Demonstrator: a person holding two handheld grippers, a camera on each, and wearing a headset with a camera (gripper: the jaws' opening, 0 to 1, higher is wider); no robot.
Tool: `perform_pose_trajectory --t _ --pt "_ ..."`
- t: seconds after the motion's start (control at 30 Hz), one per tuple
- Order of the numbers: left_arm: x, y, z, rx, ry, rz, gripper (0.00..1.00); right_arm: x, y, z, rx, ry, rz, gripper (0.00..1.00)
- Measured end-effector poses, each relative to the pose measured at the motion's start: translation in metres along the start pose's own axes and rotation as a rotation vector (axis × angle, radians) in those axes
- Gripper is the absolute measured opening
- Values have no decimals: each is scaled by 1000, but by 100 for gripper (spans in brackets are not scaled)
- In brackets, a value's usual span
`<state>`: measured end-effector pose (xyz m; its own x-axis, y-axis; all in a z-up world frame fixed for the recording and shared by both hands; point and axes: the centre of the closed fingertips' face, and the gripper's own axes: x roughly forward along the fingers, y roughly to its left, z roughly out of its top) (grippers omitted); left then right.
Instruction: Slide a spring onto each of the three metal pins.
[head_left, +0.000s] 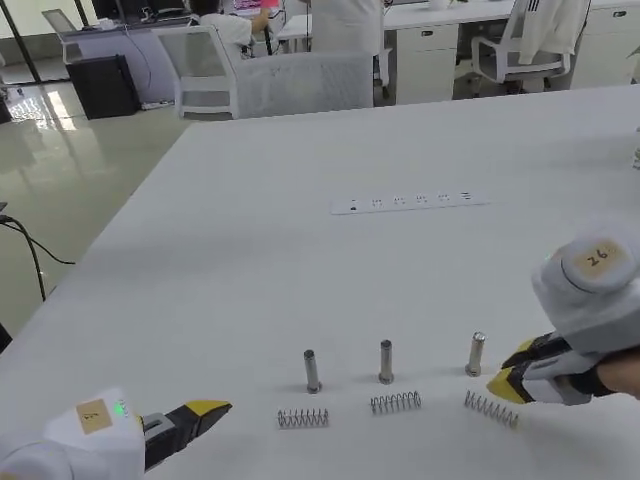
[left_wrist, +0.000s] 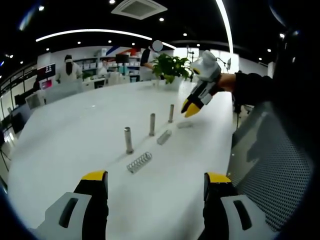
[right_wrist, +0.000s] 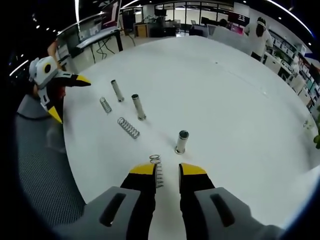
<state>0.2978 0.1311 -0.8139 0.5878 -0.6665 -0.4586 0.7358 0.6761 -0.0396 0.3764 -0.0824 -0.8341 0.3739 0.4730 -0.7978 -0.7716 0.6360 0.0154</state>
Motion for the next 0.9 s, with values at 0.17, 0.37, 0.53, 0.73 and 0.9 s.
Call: perform_pose_trajectory --t 0.17,0.37,0.53,0.73,0.9 --pt "0 0 0 1 0 2 75 2 7 -11 -8 28 26 15" --pt "-1 1 1 0 -3 5 75 7 12 -20 -32 74 41 14" --pt "-1 2 2 -4 -8 8 74 10 15 -26 -47 102 51 14" --pt "-1 3 3 -10 -17 9 74 14 15 -33 -68 133 46 13" --pt "-1 3 4 -14 -21 9 74 15 16 -34 -94 148 45 12"
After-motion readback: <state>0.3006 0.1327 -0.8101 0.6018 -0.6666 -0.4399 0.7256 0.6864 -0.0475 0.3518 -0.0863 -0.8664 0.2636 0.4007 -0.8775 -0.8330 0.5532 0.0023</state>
